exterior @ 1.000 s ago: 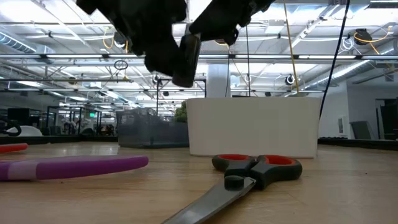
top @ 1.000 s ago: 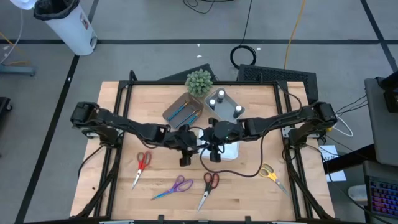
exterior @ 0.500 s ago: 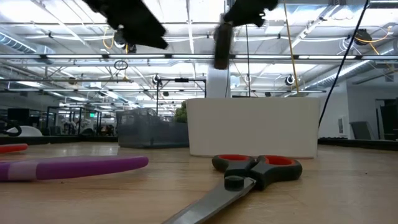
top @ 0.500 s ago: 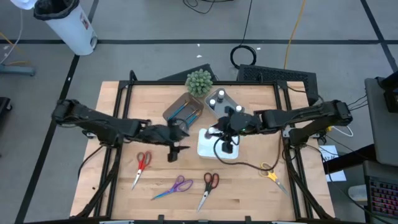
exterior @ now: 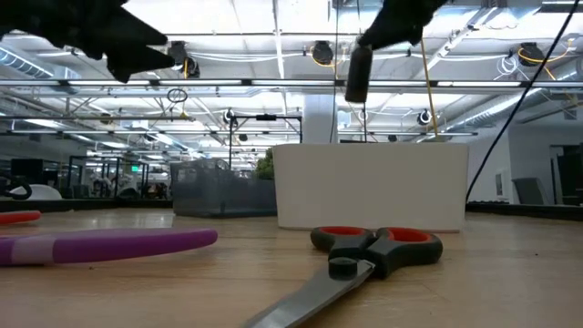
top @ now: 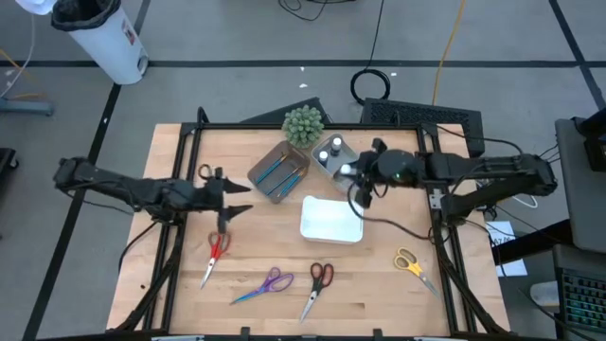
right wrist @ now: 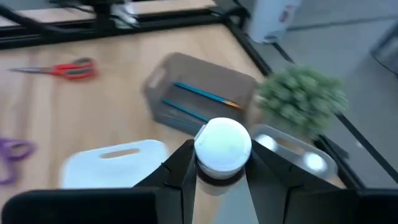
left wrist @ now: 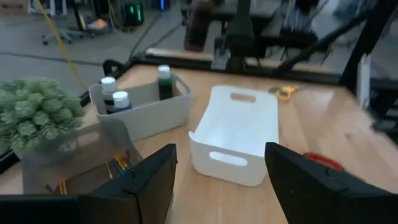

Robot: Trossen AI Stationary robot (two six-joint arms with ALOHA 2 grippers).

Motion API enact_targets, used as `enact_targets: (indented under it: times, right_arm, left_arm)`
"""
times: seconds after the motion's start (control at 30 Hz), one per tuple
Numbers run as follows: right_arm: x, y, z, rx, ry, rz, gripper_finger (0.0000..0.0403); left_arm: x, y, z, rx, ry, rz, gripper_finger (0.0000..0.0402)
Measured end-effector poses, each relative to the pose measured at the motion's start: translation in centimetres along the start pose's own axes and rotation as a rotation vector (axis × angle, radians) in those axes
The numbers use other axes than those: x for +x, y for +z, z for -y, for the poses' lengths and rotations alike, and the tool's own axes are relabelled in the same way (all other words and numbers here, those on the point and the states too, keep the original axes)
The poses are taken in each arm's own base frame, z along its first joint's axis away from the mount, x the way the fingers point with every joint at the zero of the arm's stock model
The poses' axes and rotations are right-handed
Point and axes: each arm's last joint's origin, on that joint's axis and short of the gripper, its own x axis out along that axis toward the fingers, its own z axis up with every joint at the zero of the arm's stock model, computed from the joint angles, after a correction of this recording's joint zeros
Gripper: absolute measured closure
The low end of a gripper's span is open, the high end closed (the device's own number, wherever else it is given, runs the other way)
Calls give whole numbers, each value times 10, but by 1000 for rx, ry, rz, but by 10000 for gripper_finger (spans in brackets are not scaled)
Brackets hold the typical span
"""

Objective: Pick & Place Paint Supplies
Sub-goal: Put the brown paint bottle into the gray bin

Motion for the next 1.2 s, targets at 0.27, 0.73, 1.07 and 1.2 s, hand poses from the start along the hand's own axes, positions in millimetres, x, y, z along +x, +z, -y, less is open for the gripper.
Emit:
enact_targets:
  times: [0.27,0.73,1.07,1.2]
  right_arm:
    - [19,-28,41,100,-134,-73,306]
    - [49,-86,51,166,-133,-112,306]
    - [55,-107,51,175,-140,-147,306]
    - [61,-112,50,175,-139,-150,306]
  left_arm:
    - [-25,-8,-10,-98,-25,152,149]
    - [-26,-8,-11,-100,-26,154,149]
    - [-26,-8,-11,-101,-26,154,149]
    - [-26,-8,-11,-101,-26,154,149]
